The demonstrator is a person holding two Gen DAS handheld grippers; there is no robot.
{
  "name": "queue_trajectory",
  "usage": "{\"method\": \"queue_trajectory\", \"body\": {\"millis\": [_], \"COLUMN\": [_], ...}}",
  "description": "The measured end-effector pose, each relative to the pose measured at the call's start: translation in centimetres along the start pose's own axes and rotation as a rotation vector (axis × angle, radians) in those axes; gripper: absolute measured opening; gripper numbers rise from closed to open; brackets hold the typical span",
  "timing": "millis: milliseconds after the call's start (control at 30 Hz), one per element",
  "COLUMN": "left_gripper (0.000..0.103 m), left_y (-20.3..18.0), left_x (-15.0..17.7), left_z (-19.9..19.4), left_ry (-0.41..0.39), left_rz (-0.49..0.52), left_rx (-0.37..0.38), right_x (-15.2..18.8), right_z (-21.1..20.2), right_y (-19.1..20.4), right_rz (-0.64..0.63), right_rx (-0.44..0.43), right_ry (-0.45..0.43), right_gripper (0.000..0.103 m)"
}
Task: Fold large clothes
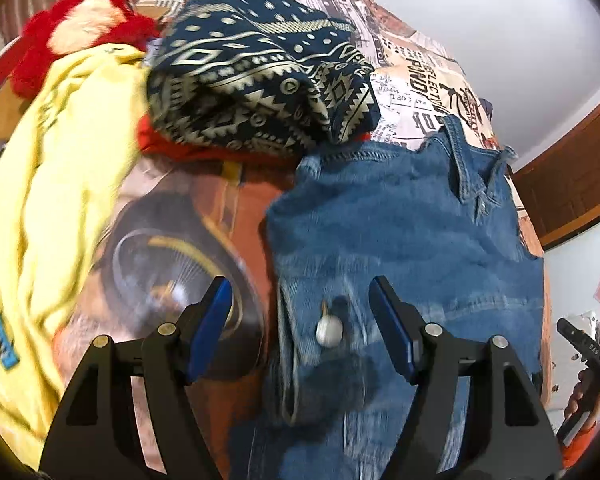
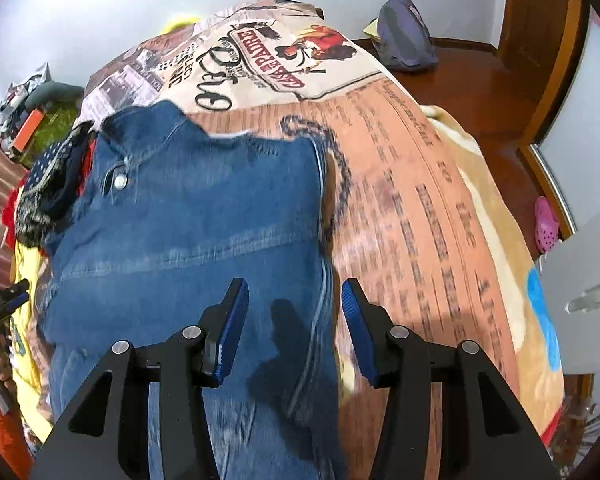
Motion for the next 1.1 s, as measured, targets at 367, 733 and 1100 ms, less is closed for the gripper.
{"method": "queue_trajectory", "body": {"millis": [367,733,1100], "left_gripper": [0.070,0.032,0.008], "left_y": [0.7,-0.3,-9.3], "left_x": [-1.7,-3.1,-6.2], "left_z": [9.4,9.9,0.4], "left_ry": [0.082,0.003,-0.195], "left_rz": [-0.024,0.023,0.335], "left_rx": [0.031,0.084,0.025], "right_x": [-2.6,-3.1,-7.8], "right_z": [9.2,10.8,2.0], "right_y": [-0.9,0.3,2.8], "right_rz": [0.115,0.099,-0.024], "right_rx": [-0.045,-0.047,-0.098], "right_ry": [0.091,0.032,-0.181], "right_gripper": [0.045,0.014,0.007]}}
Point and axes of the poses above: each gripper's, at about its wrist camera, not at the fingertips, and z roughly the way its jaws point, y to its left, x to its underside, the point moved 3 cm from there along z, roughly the way its jaws point, and after that the axes turned 15 degrees about -y, right-handed, at the moved point
